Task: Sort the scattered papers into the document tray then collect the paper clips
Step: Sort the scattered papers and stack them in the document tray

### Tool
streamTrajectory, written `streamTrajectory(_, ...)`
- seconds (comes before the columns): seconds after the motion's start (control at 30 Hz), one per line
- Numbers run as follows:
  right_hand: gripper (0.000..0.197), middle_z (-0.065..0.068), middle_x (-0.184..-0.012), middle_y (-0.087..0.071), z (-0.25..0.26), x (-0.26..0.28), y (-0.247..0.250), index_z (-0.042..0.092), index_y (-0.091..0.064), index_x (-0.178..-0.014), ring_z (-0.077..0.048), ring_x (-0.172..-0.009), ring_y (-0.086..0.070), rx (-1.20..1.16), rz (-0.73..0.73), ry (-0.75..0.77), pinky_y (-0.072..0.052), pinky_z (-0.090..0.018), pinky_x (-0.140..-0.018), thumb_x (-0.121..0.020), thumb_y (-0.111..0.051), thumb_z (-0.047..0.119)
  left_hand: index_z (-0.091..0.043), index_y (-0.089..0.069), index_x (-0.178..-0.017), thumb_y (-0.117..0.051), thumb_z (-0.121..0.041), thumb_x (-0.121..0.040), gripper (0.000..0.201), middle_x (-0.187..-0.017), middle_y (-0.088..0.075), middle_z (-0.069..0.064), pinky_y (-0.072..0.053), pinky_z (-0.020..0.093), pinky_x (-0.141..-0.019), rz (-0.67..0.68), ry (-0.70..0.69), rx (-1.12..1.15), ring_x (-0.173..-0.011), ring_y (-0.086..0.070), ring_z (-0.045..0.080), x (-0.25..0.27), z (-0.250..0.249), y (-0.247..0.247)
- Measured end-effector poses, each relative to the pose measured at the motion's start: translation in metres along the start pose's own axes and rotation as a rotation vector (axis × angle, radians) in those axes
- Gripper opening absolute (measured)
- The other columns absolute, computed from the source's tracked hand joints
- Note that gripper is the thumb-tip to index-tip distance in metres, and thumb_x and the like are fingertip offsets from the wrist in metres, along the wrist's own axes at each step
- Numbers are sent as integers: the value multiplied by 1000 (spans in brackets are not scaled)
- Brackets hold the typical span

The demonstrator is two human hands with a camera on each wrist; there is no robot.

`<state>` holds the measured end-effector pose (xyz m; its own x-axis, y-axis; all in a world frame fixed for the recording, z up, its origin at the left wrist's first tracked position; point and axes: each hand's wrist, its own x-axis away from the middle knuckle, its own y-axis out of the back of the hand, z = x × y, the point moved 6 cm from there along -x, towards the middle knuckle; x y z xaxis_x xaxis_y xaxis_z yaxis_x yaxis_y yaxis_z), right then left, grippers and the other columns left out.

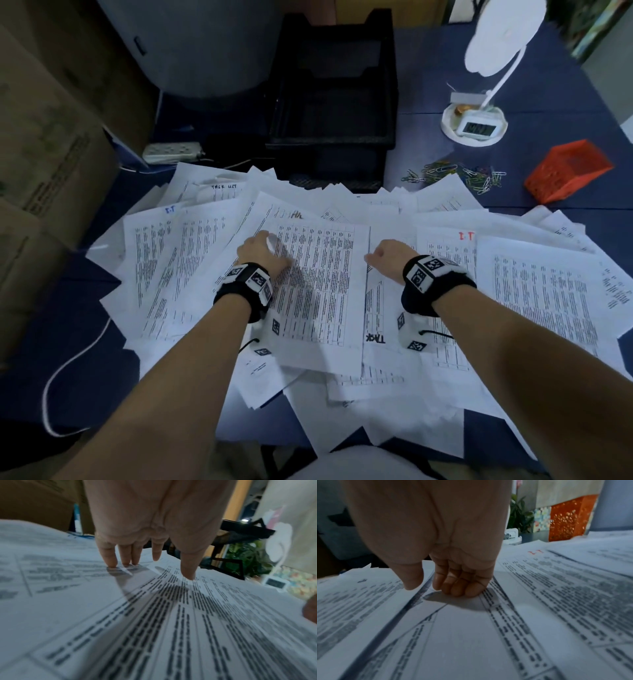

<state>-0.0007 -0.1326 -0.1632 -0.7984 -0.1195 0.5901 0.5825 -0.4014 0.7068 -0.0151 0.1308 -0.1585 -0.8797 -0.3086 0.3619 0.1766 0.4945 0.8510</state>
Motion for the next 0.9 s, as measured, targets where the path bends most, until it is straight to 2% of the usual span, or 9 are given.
streamTrajectory(0.1, 49, -2, -58, -40, 7, -4, -4, 13, -40, -60, -21, -55, -43, -34, 61, -40, -37, -29, -62, -96, -46, 46, -17, -35, -141, -85, -37, -65, 93, -130, -49, 15, -43, 43, -100, 28, 16, 42, -122, -44, 33, -8, 2, 0)
streamTrajectory(0.2, 39, -3, -71, -51, 7, -8, -6, 11, -48, -71, -22, -70, -52, -43, 78, -48, -43, -30, -70, -90, -57, 44, -18, -34, -141, -84, -21, -68, 89, -119, -52, 10, -47, 37, -91, 13, 29, 227, -110, -51, 28, -10, 3, 1)
streamTrajectory(0.33, 26, -5, -72, -49, 1, -6, 4, 10, -45, -70, -21, -68, -48, -101, 34, -34, -36, -28, -60, -89, -58, 23, -12, -50, -128, -73, -12, -81, 53, -99, -58, 3, -47, 29, -79, 38, 22, 495, -93, -59, 25, -7, 2, 2)
streamTrajectory(0.43, 15, -11, -93, -62, -8, -5, 10, 3, -57, -93, -27, -85, -59, -137, 19, -22, -46, -32, -73, -88, -57, 18, -12, -65, -101, -71, -12, -83, 18, -94, -68, 7, -54, 32, -81, 157, -99, 494, -90, -65, 25, -9, -4, 2)
streamTrajectory(0.5, 23, -11, -104, -64, -10, -3, 11, 7, -59, -110, -28, -95, -61, -180, 26, -6, -48, -34, -83, -90, -56, 19, -12, -66, -92, -69, -10, -84, 8, -87, -68, 4, -52, 29, -76, 225, -154, 528, -80, -63, 19, -9, -5, 4)
streamTrajectory(0.57, 22, -8, -101, -61, -9, -2, 10, 11, -58, -112, -25, -91, -58, -185, 27, 7, -46, -32, -81, -92, -54, 20, -8, -66, -90, -68, -16, -86, 10, -84, -65, 3, -47, 28, -77, 238, -178, 555, -77, -59, 17, -13, -5, 9)
streamTrajectory(0.67, 19, -9, -96, -59, -7, -6, 12, 7, -59, -106, -23, -84, -54, -154, 23, -14, -43, -27, -73, -91, -55, 17, -8, -62, -110, -56, -29, -94, 26, -97, -62, 2, -47, 23, -75, 122, -158, 438, -88, -58, 19, -30, -4, 21)
streamTrajectory(0.77, 23, -11, -98, -61, -9, -12, 11, 4, -60, -107, -24, -86, -56, -118, 49, -52, -44, -27, -74, -88, -56, 16, -12, -54, -127, -50, -20, -96, 32, -125, -57, 10, -51, 37, -90, 47, -174, 203, -109, -57, 29, -54, -10, 34)
streamTrajectory(0.9, 28, -11, -103, -62, -13, -16, 12, 3, -61, -112, -25, -92, -58, -101, 69, -79, -47, -30, -79, -89, -57, 17, -24, -43, -137, -57, -16, -89, 50, -144, -40, 5, -37, 47, -105, 55, -393, -279, -129, -40, 29, -86, -36, 45)
